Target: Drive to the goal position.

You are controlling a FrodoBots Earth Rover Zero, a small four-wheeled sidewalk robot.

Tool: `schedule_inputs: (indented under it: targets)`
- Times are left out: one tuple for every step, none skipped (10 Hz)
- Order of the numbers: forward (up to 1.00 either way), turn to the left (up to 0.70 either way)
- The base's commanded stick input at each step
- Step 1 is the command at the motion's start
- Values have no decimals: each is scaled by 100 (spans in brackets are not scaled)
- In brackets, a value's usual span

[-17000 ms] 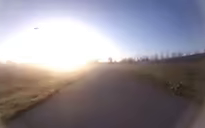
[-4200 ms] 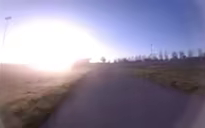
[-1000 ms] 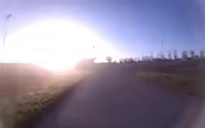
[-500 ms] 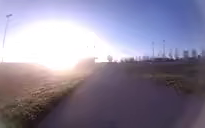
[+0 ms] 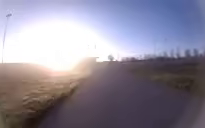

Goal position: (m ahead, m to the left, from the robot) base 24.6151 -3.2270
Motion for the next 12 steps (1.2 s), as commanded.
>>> schedule_inputs:
  targets:
    - [100, 0]
    - [100, 0]
    - [100, 0]
    - [100, 0]
    - [100, 0]
    - [100, 0]
    - [100, 0]
    - [100, 0]
    - [100, 0]
    - [100, 0]
    - [100, 0]
    - [100, 0]
